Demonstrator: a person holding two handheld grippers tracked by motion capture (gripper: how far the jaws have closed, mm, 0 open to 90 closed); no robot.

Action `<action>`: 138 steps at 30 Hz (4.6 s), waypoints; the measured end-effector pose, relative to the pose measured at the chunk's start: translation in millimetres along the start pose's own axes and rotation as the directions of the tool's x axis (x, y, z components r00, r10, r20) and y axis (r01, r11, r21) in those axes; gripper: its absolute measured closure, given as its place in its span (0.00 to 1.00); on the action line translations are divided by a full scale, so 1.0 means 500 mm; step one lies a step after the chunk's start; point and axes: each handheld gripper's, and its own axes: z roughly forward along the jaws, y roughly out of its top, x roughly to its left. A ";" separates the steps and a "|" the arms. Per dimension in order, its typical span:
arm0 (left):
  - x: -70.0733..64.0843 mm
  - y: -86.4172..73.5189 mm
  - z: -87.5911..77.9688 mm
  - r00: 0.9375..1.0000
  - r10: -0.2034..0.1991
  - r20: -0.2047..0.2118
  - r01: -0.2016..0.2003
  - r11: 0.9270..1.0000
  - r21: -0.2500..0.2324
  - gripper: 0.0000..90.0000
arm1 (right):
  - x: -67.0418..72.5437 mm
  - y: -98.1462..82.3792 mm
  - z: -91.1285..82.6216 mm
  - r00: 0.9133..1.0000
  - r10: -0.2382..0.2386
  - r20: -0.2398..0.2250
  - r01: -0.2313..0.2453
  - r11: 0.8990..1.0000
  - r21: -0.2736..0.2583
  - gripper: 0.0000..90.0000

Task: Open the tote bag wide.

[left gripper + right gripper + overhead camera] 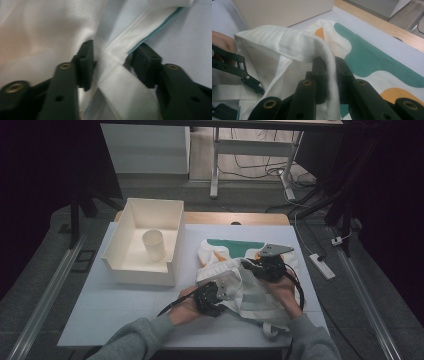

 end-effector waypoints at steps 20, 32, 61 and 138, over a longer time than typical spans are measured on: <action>-0.020 -0.023 -0.038 0.999 0.037 0.013 -0.037 0.998 -0.045 0.90 | 0.014 0.007 -0.013 1.000 -0.026 -0.008 0.026 1.000 -0.002 0.91; -0.038 -0.055 -0.121 0.997 0.043 0.062 -0.035 0.990 -0.135 0.90 | 0.051 0.056 -0.047 0.996 -0.090 0.003 0.090 0.994 -0.056 0.92; -0.049 -0.080 -0.155 0.997 0.023 0.079 -0.010 0.987 -0.161 0.90 | -0.070 0.063 0.079 0.998 0.014 0.056 -0.014 1.000 0.002 0.92; 0.089 -0.027 -0.126 0.977 -0.213 -0.030 0.204 0.961 -0.187 0.43 | 0.153 -0.086 -0.031 0.991 -0.100 -0.085 0.116 0.973 0.199 0.94</action>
